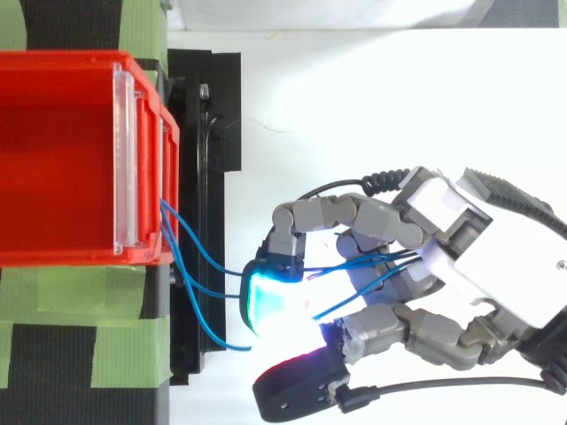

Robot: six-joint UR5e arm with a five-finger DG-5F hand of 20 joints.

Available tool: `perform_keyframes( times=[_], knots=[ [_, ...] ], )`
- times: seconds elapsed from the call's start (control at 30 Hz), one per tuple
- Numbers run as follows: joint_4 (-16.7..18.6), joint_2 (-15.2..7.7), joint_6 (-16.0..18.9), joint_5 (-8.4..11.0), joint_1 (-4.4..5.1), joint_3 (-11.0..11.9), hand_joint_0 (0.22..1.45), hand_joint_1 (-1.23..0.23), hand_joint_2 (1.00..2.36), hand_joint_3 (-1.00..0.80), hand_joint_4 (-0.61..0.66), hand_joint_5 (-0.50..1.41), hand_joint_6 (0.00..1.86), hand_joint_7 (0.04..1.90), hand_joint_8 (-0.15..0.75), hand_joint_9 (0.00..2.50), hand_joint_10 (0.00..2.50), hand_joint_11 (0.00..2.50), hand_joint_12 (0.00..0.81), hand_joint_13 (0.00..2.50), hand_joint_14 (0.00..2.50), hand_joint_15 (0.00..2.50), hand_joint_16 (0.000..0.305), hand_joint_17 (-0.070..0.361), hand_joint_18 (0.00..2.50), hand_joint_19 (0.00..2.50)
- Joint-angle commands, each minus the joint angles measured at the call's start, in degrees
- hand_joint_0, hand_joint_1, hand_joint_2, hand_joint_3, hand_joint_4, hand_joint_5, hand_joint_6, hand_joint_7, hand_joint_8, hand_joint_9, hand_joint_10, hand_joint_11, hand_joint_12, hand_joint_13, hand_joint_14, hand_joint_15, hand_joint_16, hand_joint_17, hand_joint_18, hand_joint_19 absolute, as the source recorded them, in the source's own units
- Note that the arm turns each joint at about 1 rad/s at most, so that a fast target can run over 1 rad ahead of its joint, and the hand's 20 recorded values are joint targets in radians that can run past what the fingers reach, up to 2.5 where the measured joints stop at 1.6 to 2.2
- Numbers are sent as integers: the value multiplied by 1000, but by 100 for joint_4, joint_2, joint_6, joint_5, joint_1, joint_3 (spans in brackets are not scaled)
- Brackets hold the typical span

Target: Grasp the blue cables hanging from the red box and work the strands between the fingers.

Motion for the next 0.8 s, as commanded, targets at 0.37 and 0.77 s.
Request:
perform_keyframes(
  times=[0.37, 0.77],
  knots=[
    [189, 0, -45, 11, 20, 0, 867, -718, 1018, -441, 138, 209, 934, 1186, 369, 1558, 2500, 2500, 537, 1757, 2500, 1566, 198, 149, 2045, 795],
    [295, 0, -45, 20, 20, 0, 917, -751, 1006, 73, 145, 91, 1213, 977, 369, 1558, 2500, 2500, 537, 1757, 2500, 1566, 198, 149, 2045, 795]
  ],
)
